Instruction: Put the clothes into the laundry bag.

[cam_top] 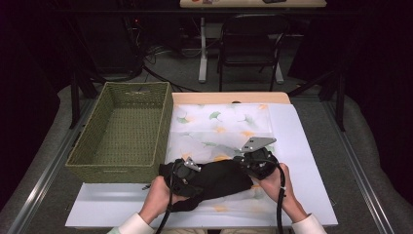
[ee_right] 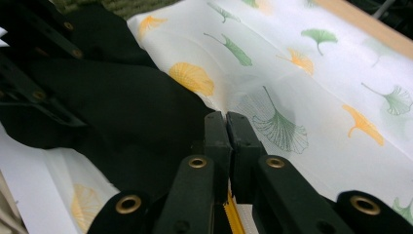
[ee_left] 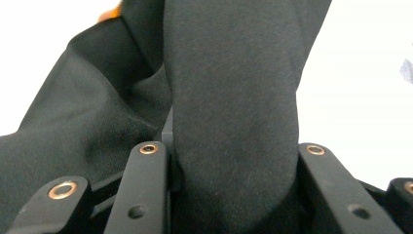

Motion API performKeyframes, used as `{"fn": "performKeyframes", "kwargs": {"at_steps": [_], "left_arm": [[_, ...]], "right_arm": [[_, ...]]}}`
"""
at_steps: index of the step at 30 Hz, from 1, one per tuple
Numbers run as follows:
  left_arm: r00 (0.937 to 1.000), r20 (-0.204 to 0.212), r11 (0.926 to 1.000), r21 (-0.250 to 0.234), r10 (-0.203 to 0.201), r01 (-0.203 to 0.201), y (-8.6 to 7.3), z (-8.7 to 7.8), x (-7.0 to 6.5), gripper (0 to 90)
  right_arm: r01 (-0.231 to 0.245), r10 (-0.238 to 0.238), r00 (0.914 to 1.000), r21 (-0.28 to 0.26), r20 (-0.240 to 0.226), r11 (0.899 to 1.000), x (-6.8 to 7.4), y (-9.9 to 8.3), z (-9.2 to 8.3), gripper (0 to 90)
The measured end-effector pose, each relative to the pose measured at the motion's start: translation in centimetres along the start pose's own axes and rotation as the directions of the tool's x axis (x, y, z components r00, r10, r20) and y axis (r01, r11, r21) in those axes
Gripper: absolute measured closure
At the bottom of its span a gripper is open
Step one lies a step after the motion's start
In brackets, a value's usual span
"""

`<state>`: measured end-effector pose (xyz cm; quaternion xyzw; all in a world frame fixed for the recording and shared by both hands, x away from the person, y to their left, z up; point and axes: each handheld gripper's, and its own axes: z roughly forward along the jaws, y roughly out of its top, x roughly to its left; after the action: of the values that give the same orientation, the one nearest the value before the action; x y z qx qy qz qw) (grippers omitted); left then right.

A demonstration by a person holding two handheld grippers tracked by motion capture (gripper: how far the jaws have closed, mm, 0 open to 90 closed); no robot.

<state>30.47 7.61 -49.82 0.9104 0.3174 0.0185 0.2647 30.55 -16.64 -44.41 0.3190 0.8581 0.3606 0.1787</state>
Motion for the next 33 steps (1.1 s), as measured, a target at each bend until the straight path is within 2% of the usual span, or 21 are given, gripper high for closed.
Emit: {"fn": "performKeyframes", "kwargs": {"at_steps": [2,4,7,9,12,13,15,17,19,21,22,24,26,27,28,30,33], "left_arm": [[0.9997,-0.014,0.9997,-0.016,-0.018,0.018,0.5,0.3,-0.3,62.7],[0.9998,-0.008,0.9996,-0.022,-0.019,0.018,0.7,1.0,-0.5,61.2],[0.9997,-0.006,0.9997,-0.004,0.024,-0.024,0.5,1.9,-0.6,56.3],[0.9994,0.010,0.9994,0.001,0.034,-0.034,0.3,1.8,-0.6,49.5],[0.9972,0.000,0.9971,-0.014,0.075,-0.075,-0.2,0.8,-0.5,37.9],[0.9968,0.000,0.9968,-0.010,0.080,-0.080,-0.4,0.4,-0.4,34.9],[0.9967,0.026,0.9971,-0.009,0.076,-0.076,-0.9,0.0,-0.3,26.0],[0.9962,0.032,0.9968,-0.003,0.080,-0.080,-1.1,-0.1,-0.3,23.7],[0.9944,0.059,0.9961,-0.008,0.088,-0.088,-1.1,0.3,-0.4,22.0],[0.9912,0.035,0.9918,0.006,0.127,-0.128,-0.5,1.0,-0.6,22.3],[0.9911,0.032,0.9915,0.010,0.129,-0.130,-0.2,1.4,-0.6,22.6],[0.9908,0.057,0.9922,0.014,0.123,-0.124,0.4,2.0,-0.5,22.7],[0.9906,0.063,0.9923,0.019,0.121,-0.123,0.8,2.7,-0.5,25.0],[0.9916,0.048,0.9925,0.019,0.120,-0.121,0.7,3.0,-0.6,28.7],[0.9915,0.016,0.9916,0.009,0.129,-0.129,0.6,3.1,-0.7,38.5],[0.9954,0.018,0.9955,-0.014,0.094,-0.094,0.4,3.2,-0.5,53.1],[0.9983,0.014,0.9979,-0.031,0.057,-0.056,0.5,2.8,-0.3,60.7]], "right_arm": [[0.004,-0.004,1.0000,-0.013,-0.005,1.000,0.2,0.1,-0.3,88.2],[0.011,-0.011,0.9999,-0.013,-0.011,1.000,0.4,0.2,-0.4,88.2],[0.001,-0.001,0.9999,0.003,-0.016,1.000,0.1,-0.1,-0.1,88.2],[-0.010,0.010,0.9998,0.013,-0.019,1.000,-0.1,-0.4,0.2,88.2],[-0.015,0.015,0.9996,0.019,-0.022,1.000,-0.3,-0.7,0.3,88.2],[-0.013,0.013,0.9997,0.018,-0.022,1.000,-0.4,-0.7,0.3,88.2],[-0.013,0.014,0.9996,0.021,-0.024,1.000,-0.3,-0.7,0.4,88.1],[-0.012,0.012,0.9996,0.024,-0.024,1.000,-0.2,-0.7,0.4,88.1],[-0.009,0.010,0.9997,0.025,-0.023,1.000,-0.3,-0.7,0.5,88.1],[-0.013,0.014,0.9996,0.031,-0.026,0.999,-0.4,-0.8,0.7,88.1],[-0.012,0.013,0.9996,0.034,-0.024,0.999,-0.3,-0.8,0.8,88.1],[-0.011,0.012,0.9996,0.037,-0.024,0.999,-0.3,-0.7,0.9,88.1],[-0.012,0.013,0.9996,0.040,-0.023,0.999,-0.2,-0.7,1.0,88.1],[-0.015,0.016,0.9996,0.043,-0.025,0.999,-0.2,-0.8,1.1,88.2],[-0.013,0.014,0.9996,0.049,-0.023,0.999,-0.2,-0.8,1.1,88.1],[-0.015,0.016,0.9996,0.045,-0.022,0.999,-0.2,-0.8,1.2,88.1],[-0.016,0.017,0.9996,0.039,-0.024,0.999,-0.1,-0.8,1.2,88.2]]}}
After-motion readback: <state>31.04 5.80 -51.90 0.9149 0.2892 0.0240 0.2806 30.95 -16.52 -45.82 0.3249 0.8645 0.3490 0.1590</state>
